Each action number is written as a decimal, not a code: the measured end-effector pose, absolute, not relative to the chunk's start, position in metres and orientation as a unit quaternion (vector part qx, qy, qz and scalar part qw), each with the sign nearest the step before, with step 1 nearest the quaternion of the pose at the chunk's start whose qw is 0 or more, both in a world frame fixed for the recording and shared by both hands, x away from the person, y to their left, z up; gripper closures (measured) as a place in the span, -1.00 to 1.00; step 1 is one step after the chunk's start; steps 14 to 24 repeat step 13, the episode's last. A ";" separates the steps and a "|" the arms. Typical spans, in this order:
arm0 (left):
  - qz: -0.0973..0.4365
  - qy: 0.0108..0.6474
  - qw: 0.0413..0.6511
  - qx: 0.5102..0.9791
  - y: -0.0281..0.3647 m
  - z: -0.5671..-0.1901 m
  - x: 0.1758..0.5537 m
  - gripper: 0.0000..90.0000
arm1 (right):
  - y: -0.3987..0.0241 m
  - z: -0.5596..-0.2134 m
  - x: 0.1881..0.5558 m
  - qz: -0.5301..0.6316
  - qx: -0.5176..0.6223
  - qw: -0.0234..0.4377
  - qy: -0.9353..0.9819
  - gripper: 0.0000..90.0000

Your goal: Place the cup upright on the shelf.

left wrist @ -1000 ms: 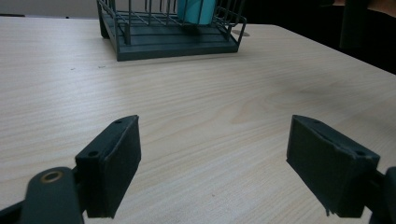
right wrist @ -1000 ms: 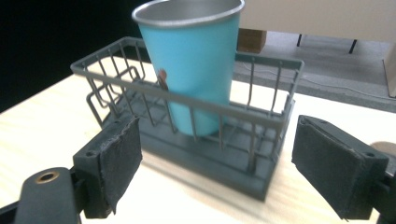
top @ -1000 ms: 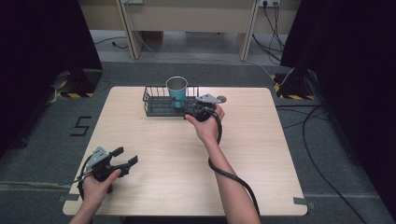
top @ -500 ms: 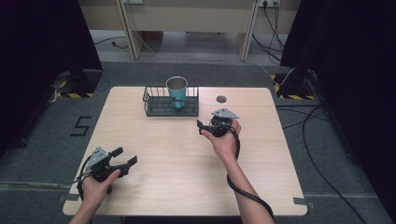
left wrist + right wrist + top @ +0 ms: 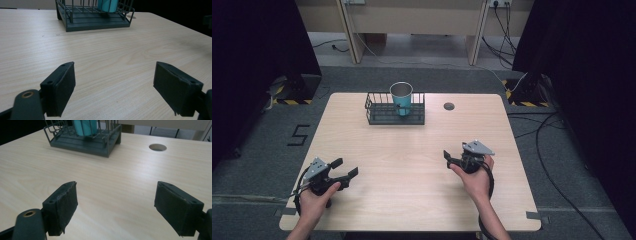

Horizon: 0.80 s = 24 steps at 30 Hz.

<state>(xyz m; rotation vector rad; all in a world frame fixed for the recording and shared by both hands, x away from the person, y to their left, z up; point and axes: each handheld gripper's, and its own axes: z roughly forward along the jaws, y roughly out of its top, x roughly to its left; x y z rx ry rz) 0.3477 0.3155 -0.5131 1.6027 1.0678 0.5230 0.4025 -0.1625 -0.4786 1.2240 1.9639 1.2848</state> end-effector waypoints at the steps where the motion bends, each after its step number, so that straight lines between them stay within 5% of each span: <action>1: 0.221 0.450 0.542 0.674 0.316 -0.513 0.347 -0.61 | -0.168 -0.480 0.396 0.475 0.449 0.243 0.717 -0.56; 10: 0.223 0.451 0.540 0.675 0.315 -0.513 0.347 -0.61 | -0.208 -0.494 0.352 0.489 0.466 0.246 0.695 -0.53; 24: 0.223 0.451 0.539 0.676 0.315 -0.513 0.347 -0.61 | -0.213 -0.496 0.346 0.497 0.471 0.243 0.687 -0.52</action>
